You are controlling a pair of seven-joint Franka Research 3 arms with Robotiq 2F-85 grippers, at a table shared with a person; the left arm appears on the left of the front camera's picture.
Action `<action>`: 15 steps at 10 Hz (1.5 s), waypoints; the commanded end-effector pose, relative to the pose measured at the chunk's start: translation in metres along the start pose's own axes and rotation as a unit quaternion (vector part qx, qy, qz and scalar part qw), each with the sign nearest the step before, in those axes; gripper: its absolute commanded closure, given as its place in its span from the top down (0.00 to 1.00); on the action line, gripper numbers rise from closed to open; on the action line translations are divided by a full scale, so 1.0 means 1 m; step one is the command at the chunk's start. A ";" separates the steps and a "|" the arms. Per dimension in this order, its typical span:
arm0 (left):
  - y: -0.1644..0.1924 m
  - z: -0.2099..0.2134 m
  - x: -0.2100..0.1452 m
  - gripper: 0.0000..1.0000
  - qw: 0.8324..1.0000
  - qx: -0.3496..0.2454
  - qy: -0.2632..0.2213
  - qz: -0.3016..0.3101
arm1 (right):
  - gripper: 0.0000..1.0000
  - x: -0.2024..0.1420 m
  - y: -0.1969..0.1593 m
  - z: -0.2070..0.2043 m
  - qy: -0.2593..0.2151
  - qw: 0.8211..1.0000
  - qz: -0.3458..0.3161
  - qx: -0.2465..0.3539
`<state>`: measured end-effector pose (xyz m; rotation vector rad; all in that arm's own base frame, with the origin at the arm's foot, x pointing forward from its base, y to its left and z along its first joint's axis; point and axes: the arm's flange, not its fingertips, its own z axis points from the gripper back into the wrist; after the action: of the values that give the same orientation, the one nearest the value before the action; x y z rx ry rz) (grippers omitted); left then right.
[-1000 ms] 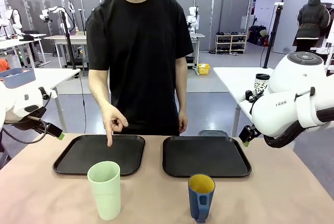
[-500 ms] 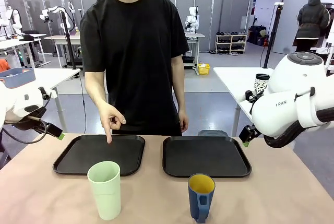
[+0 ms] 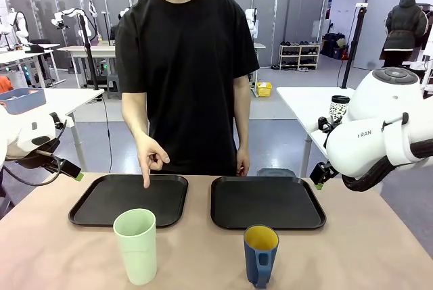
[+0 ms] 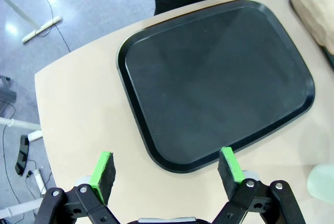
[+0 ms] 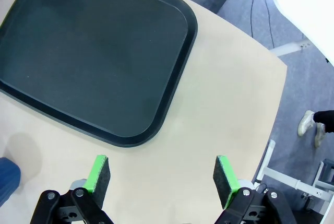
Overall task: Sort and store the cups by type.
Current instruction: Pick up the Reusable plastic cup.
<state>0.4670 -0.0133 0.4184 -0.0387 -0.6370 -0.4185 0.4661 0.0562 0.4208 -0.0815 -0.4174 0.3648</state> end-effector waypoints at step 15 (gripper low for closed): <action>0.040 0.021 -0.001 1.00 0.869 -0.009 0.094 -0.485 | 1.00 -0.001 0.000 -0.001 0.001 1.000 -0.001 0.001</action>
<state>0.4683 0.0198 0.4390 0.2973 -0.4496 -1.3724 0.4659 0.0564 0.4204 -0.0814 -0.4164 0.3653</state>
